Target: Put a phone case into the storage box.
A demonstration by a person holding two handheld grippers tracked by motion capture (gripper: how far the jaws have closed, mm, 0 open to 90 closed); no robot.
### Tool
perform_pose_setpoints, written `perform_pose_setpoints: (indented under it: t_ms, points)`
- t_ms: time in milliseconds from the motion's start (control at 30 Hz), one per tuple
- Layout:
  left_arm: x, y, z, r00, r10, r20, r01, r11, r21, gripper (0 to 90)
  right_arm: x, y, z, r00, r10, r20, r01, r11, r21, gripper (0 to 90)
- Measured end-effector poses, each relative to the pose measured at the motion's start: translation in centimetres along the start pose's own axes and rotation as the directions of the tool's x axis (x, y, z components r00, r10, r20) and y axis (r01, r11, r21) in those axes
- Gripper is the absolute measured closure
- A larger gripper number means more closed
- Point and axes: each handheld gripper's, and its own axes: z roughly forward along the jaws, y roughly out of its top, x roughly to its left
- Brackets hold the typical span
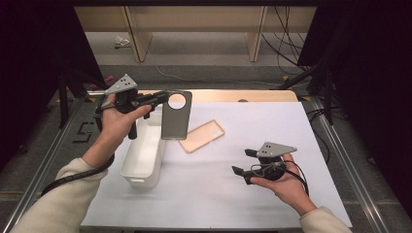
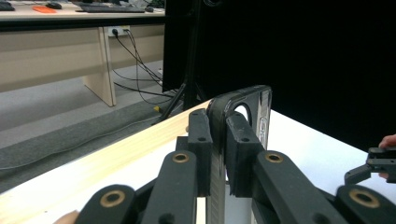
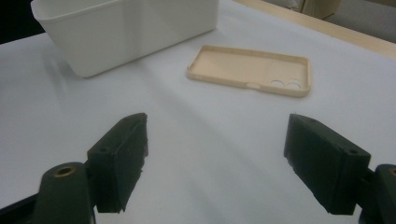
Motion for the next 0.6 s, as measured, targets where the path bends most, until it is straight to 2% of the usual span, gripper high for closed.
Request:
perform_pose_setpoints:
  t_ms: [200, 600]
  points:
    - [0.9, 0.6, -0.7, 0.9999, 0.003, -0.015, -0.003, 0.9999, -0.014, 81.7, -0.1, 0.0, 0.0, 1.0000, 0.002, 0.000, -0.002, 1.000, -0.002, 22.2]
    - [2.1, 0.8, -1.1, 0.9995, 0.001, -0.032, -0.001, 0.9998, -0.020, 81.7, -0.1, 0.0, 0.0, 1.0000, 0.006, 0.008, -0.006, 1.000, -0.013, 21.2]
